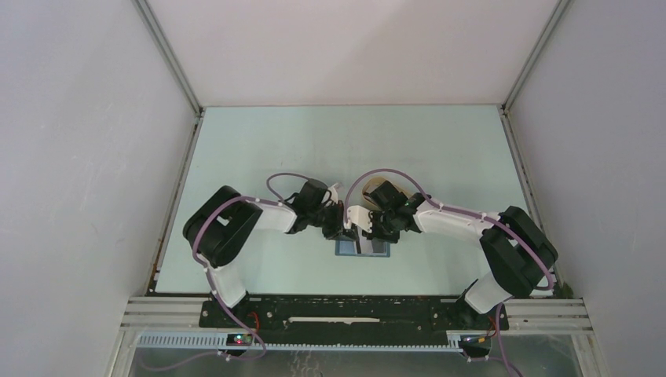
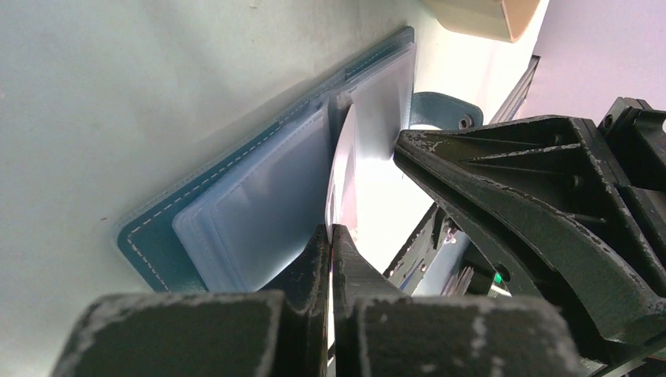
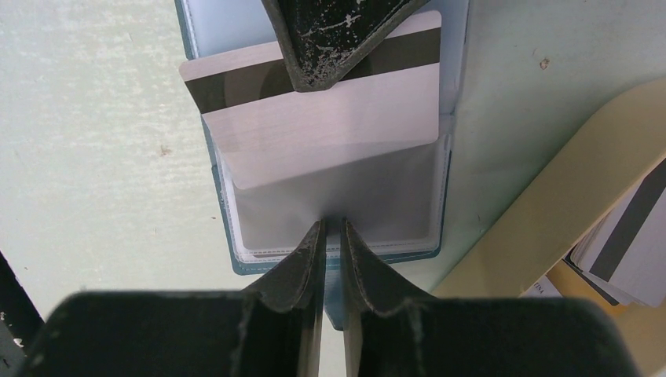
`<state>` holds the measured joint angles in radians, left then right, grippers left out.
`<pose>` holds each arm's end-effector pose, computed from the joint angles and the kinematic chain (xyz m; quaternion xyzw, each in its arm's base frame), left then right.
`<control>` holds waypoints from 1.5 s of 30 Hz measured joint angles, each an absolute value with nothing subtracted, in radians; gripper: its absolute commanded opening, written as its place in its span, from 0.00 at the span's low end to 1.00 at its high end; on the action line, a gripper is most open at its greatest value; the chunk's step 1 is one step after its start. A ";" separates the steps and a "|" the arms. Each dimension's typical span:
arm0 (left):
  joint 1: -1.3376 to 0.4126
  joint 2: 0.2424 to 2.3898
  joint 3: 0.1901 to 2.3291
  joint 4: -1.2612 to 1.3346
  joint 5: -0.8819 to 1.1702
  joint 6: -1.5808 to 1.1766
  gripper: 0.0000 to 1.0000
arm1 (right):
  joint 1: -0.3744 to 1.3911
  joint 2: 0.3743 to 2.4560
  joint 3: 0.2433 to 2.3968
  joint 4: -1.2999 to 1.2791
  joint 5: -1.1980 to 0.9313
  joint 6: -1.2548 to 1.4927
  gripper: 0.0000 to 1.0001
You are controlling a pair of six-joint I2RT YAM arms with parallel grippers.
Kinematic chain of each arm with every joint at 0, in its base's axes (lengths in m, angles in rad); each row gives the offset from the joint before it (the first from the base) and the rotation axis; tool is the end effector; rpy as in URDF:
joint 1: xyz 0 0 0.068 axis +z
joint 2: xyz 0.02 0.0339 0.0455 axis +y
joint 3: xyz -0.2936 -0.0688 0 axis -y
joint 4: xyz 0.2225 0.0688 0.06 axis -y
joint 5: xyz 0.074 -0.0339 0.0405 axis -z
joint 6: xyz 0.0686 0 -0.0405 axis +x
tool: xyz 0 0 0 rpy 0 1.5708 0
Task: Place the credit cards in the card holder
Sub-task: Insert the credit card into the card holder.
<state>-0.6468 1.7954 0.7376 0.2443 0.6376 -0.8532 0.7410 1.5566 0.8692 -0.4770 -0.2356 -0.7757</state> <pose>0.2432 -0.2348 0.1415 0.0244 0.8896 -0.4524 0.0583 0.1969 0.2018 0.1830 -0.6861 0.6898 0.1116 0.2024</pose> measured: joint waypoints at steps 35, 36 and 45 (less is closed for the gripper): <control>-0.669 1.869 0.852 0.130 0.680 -0.816 0.07 | 0.767 1.561 0.873 -0.479 -0.211 -0.775 0.20; -0.670 1.871 0.853 0.133 0.680 -0.820 0.10 | 0.767 1.560 0.873 -0.479 -0.211 -0.775 0.20; -0.682 1.885 0.853 0.152 0.676 -0.839 0.22 | 0.792 1.421 0.849 -0.474 -0.317 -0.807 0.20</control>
<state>-0.6819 1.8854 0.8528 0.1516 0.6762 -0.8391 0.7921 1.4208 0.8486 -0.4744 -0.3172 -0.8066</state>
